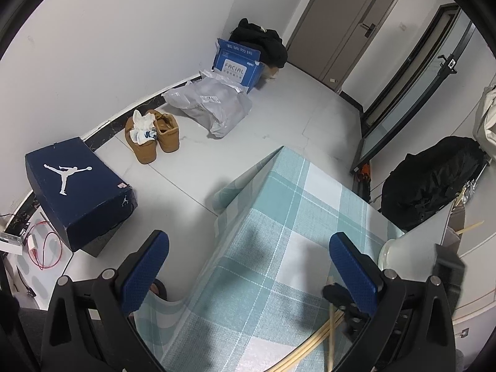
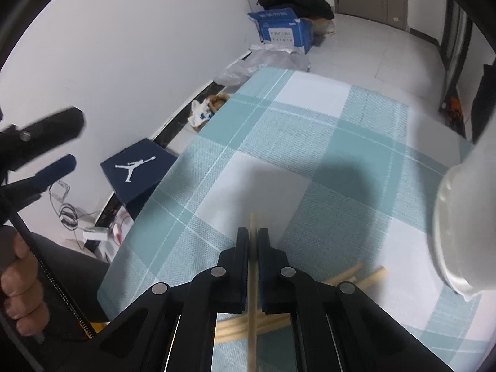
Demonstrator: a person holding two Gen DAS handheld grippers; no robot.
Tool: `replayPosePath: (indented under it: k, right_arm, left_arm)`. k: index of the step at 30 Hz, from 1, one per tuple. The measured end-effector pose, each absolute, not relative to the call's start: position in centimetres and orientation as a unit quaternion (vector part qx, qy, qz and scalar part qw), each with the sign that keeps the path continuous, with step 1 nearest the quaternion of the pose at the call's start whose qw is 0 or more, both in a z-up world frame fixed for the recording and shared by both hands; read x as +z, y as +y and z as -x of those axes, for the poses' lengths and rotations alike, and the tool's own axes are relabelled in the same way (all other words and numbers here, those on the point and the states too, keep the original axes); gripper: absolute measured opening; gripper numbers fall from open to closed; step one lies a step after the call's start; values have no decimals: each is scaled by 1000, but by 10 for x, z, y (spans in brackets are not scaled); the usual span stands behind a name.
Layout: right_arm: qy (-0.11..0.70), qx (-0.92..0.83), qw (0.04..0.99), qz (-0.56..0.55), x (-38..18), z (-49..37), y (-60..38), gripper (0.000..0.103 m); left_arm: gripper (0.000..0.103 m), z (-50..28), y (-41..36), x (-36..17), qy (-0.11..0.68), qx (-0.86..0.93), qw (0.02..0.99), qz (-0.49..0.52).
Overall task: Organize utensils
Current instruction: 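Lift the chopstick upright with the right gripper while the left gripper approaches the chopsticks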
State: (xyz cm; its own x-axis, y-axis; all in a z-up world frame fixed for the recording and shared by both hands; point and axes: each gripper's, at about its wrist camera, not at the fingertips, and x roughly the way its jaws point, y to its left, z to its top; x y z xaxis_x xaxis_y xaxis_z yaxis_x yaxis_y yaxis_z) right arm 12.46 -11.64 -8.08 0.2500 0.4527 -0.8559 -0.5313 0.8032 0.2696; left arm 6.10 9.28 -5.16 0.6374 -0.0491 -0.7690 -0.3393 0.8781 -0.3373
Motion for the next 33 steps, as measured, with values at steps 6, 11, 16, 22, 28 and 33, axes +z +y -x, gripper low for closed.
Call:
replayPosePath:
  k: [6, 11, 16, 22, 28, 33]
  right_arm:
    - [495, 300, 815, 7, -49, -113, -153, 5]
    - [455, 291, 842, -26, -14, -100, -192, 5]
    - [414, 280, 862, -82, 12, -92, -231, 5]
    - [394, 264, 871, -126, 14, -84, -269, 5]
    - [380, 267, 876, -131, 16, -76, -291, 5]
    - [376, 263, 880, -125, 17, -70, -302, 5]
  left_arm:
    - [101, -66, 79, -56, 433, 67, 874, 209]
    - [102, -70, 55, -67, 459, 41, 876, 144]
    - [102, -70, 25, -79, 502, -42, 859, 95]
    - [102, -64, -20, -88, 527, -80, 846, -34]
    - [101, -69, -27, -101, 557, -74, 823, -83]
    - [101, -74, -24, -107, 588, -68, 802, -80]
